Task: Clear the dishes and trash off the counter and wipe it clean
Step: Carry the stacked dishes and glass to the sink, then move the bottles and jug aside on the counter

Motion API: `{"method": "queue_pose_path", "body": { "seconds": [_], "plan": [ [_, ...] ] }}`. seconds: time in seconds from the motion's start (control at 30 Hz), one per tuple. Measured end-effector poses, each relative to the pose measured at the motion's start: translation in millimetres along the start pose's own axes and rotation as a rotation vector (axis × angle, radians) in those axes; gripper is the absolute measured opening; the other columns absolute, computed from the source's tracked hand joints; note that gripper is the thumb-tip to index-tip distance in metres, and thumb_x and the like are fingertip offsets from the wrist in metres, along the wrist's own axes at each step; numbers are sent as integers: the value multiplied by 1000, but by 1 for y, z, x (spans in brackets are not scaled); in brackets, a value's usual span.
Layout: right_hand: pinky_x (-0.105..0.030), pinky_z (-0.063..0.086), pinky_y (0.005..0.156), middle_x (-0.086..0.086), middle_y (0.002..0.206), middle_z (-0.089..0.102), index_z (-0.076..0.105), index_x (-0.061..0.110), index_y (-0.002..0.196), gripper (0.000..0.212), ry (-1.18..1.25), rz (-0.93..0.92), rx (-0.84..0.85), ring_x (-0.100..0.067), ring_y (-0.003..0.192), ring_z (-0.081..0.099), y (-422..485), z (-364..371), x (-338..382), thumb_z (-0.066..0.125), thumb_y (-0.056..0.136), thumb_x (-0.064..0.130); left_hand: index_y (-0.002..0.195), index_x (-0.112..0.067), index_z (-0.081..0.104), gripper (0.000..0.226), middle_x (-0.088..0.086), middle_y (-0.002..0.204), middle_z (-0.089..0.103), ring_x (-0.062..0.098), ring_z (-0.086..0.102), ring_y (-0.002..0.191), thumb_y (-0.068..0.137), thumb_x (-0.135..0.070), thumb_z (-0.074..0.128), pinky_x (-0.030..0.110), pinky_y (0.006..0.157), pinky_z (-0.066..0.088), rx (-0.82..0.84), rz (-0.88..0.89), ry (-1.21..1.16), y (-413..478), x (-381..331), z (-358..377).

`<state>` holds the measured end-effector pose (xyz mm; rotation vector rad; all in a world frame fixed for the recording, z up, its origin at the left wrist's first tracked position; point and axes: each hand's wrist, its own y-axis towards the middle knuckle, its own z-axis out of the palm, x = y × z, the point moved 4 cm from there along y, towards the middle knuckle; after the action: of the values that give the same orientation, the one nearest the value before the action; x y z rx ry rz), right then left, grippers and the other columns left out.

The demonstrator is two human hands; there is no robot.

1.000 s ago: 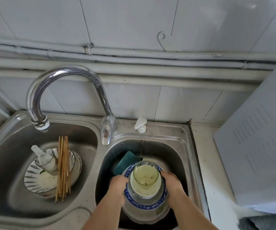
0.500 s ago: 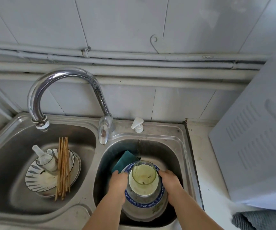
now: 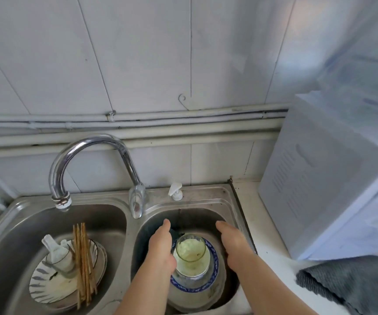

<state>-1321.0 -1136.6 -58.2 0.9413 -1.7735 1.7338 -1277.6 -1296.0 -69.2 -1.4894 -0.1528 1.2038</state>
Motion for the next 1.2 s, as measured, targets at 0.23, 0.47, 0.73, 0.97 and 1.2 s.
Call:
{"method": "queue_pose_path", "body": {
  "seconds": [0.23, 0.47, 0.73, 0.97, 1.2],
  "plan": [
    [-34, 37, 90, -6, 87, 56, 54, 13, 107, 21, 235, 54, -139, -20, 82, 51, -58, -15, -9, 54, 95, 30, 147, -15, 33, 57, 8, 155, 28, 26, 26, 142, 98, -41, 46, 46, 116, 21, 157, 28, 118, -51, -7, -2],
    [-35, 40, 86, -3, 93, 60, 60, 16, 92, 8, 366, -16, -262, -18, 83, 55, -91, -38, -21, 55, 95, 23, 151, -16, 23, 64, 11, 157, 22, 26, 22, 144, 97, -45, 44, 50, 116, 15, 291, -11, 203, -71, 4, 3],
    [-42, 30, 113, -7, 146, 43, 46, 15, 140, 47, 611, -108, -394, -26, 136, 37, -133, -95, -39, 53, 96, 28, 149, -11, 27, 59, 12, 155, 28, 29, 23, 144, 99, -39, 43, 51, 116, 16, 532, -27, 372, -105, 26, 40],
    [-39, 38, 105, -6, 139, 49, 52, 15, 135, 42, 710, -148, -606, -24, 125, 47, -173, -153, -55, 56, 95, 27, 150, -16, 25, 58, 9, 157, 23, 23, 18, 146, 99, -38, 42, 52, 117, 8, 728, -28, 501, -135, 62, 83],
    [-42, 32, 112, -7, 146, 43, 45, 12, 140, 47, 775, -165, -692, -22, 136, 38, -208, -209, -84, 55, 96, 25, 147, -15, 32, 59, 5, 155, 29, 19, 23, 144, 97, -44, 43, 52, 115, 10, 854, -57, 626, -177, 118, 123]
  ]
}}
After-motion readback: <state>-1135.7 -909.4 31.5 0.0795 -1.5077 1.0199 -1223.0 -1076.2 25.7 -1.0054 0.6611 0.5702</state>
